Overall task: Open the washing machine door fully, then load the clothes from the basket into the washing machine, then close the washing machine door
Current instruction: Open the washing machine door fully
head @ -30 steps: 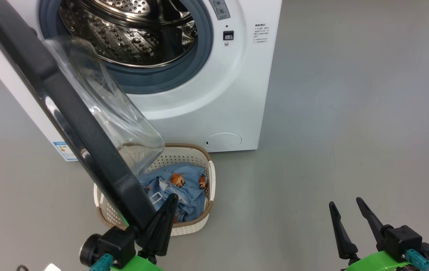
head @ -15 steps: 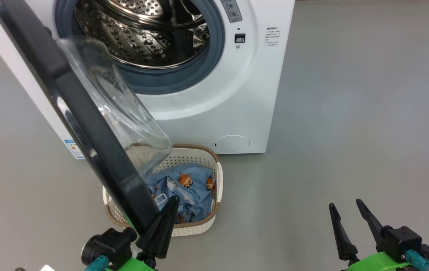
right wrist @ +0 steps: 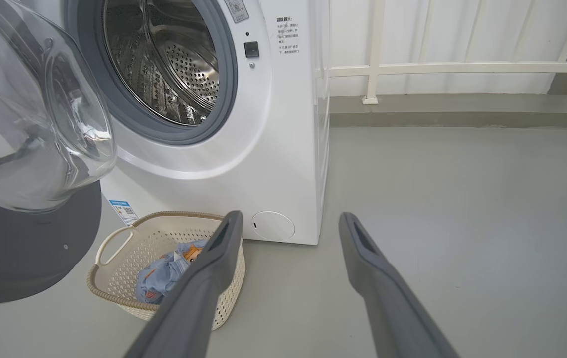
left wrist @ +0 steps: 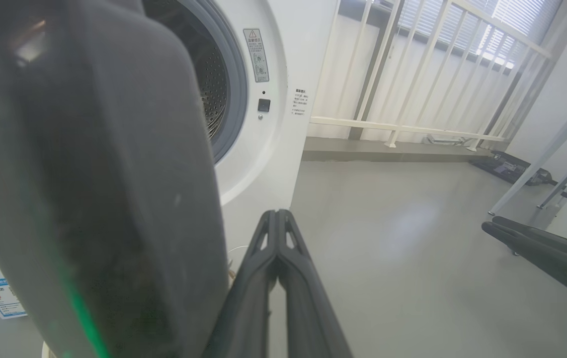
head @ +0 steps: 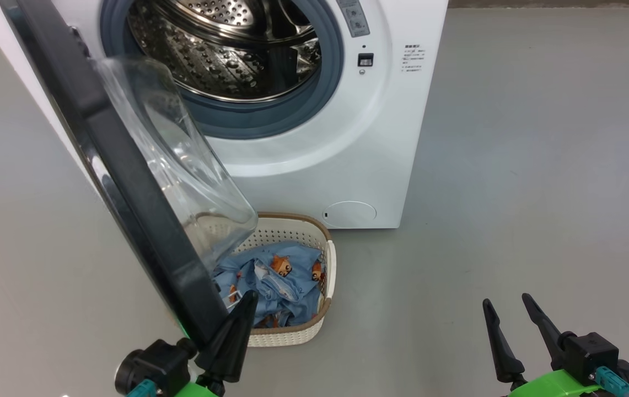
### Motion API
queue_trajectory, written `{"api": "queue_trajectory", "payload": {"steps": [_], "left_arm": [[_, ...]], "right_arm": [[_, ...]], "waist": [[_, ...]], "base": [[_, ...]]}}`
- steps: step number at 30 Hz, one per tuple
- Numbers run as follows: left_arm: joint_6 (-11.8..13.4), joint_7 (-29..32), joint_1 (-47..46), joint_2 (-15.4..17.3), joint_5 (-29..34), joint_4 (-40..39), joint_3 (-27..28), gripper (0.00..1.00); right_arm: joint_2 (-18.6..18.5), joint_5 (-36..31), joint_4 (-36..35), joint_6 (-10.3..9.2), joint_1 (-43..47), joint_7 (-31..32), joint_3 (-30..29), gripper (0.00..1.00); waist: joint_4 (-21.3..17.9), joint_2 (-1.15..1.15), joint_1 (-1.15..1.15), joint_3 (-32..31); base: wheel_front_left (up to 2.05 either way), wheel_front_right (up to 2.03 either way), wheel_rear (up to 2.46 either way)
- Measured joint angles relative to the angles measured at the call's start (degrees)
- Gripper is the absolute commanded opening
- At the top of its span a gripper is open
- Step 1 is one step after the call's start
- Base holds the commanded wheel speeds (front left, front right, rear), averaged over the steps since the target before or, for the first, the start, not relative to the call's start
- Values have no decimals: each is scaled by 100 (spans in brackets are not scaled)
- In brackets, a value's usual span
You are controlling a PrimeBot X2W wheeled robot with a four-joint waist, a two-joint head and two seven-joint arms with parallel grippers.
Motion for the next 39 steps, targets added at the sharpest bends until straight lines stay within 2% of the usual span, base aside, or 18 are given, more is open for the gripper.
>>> {"api": "queue_trajectory", "payload": {"steps": [10,18,39], "left_arm": [[2,1,263,-51,32,-230,375,0],[53,1,315,-27,32,-410,463,0],[385,0,339,12,-45,-495,722,0]], "right_arm": [[0,42,2,0,0,0,-19,100],[-1,67,33,0,-1,0,-18,100],[-2,74,98,0,-5,0,-93,100]], "waist": [[234,0,0,75],[503,0,0,125],[1385,0,0,187]], "base": [[0,0,0],[0,0,0],[0,0,0]]}}
